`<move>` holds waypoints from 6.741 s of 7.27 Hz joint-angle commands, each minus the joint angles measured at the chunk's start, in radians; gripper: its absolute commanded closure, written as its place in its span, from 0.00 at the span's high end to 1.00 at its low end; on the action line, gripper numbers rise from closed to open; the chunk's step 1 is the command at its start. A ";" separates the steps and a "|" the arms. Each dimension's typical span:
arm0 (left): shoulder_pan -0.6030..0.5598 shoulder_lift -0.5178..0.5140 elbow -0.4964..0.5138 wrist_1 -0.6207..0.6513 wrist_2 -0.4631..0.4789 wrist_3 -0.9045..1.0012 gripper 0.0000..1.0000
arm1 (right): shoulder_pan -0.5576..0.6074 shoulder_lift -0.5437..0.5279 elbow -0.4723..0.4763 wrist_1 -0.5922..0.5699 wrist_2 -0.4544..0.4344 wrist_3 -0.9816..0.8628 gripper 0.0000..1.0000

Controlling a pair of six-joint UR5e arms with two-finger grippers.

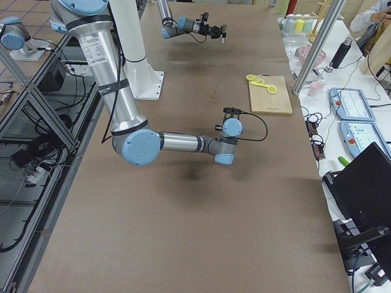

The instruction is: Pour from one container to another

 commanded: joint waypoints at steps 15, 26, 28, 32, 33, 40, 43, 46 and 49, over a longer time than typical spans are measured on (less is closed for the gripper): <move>0.067 -0.019 0.033 0.622 0.259 -0.590 0.00 | -0.010 0.029 -0.001 -0.002 -0.050 0.018 0.99; 0.179 0.007 0.053 0.693 0.356 -0.736 0.00 | 0.302 0.023 0.300 -0.814 0.000 0.046 1.00; 0.185 0.007 0.048 0.693 0.356 -0.736 0.13 | 0.322 0.024 0.298 -1.024 -0.068 0.047 1.00; 0.193 0.002 0.062 0.693 0.358 -0.736 0.43 | 0.378 0.020 0.309 -1.360 -0.183 0.043 1.00; 0.197 0.002 0.065 0.693 0.359 -0.734 0.43 | 0.404 0.021 0.303 -1.452 -0.204 0.046 1.00; 0.222 0.018 0.054 0.691 0.419 -0.737 0.99 | 0.626 -0.301 0.386 -1.456 -0.108 0.127 1.00; 0.254 0.071 -0.005 0.685 0.451 -0.737 0.99 | 0.627 -0.342 0.429 -1.455 -0.148 0.124 1.00; 0.295 0.157 -0.130 0.690 0.456 -0.731 0.99 | 0.627 -0.338 0.432 -1.451 -0.169 0.112 1.00; 0.298 0.250 -0.288 0.690 0.454 -0.621 0.99 | 0.627 -0.338 0.448 -1.451 -0.174 0.110 1.00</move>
